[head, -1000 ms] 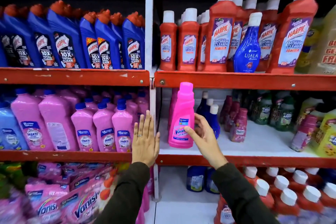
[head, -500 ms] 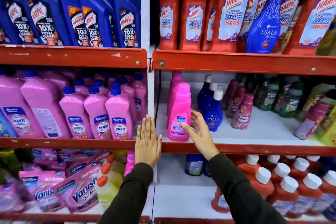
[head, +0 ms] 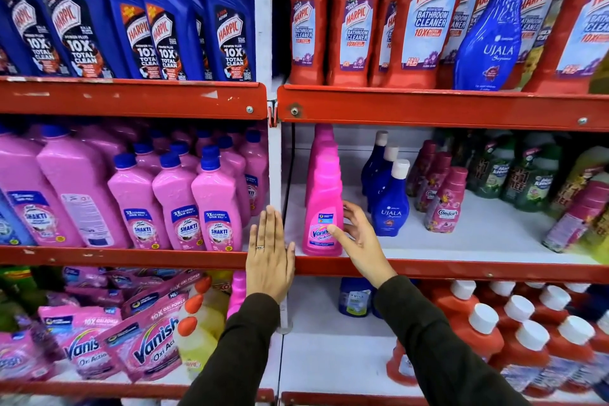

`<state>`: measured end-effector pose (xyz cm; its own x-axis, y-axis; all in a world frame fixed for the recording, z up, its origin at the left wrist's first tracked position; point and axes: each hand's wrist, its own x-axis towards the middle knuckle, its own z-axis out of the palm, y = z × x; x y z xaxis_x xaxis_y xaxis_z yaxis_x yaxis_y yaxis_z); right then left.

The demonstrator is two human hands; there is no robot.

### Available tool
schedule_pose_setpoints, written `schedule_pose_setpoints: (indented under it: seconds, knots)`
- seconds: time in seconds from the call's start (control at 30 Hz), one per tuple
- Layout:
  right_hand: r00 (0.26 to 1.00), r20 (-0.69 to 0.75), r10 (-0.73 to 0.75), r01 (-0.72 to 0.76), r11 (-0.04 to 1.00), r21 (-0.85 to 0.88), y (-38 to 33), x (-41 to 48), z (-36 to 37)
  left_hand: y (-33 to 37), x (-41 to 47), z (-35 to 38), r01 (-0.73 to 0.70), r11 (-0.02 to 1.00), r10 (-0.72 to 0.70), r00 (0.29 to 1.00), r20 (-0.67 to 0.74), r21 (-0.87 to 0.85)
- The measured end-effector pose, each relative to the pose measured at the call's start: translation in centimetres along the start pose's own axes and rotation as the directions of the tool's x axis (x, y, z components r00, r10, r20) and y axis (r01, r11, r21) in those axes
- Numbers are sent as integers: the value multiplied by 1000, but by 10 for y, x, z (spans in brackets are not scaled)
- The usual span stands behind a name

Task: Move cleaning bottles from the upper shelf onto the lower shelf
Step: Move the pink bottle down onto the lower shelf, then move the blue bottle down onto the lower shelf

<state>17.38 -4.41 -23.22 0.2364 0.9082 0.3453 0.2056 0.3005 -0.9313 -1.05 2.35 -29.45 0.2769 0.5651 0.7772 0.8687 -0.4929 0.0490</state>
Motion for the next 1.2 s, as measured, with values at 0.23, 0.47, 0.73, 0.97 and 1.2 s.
schedule_pose_setpoints:
  seconds: [0.23,0.47,0.73,0.97,1.2]
  knots:
    - [1000,14,-1,1,1000,6,3,1,-2,1,1,-4,17,1000,-18,999,38,9]
    - [999,45,30,-30,1000,9,2,2,-4,1,0,-4,5,1000,-5,1000,17,5]
    - [985,-146,-90,68,986,-150,-8,-17,-18,5,0,-13,45,995,-43,999,32,-90]
    - [789,-261,-556,311,728,-610,-60,-27,-60,41,39,-44,-6,990,-8,995,-102,-138]
    - [639,-229,-735,322,525,-788,-132,-11,-113,94,129,-101,-46,983,-4,962,-272,-177]
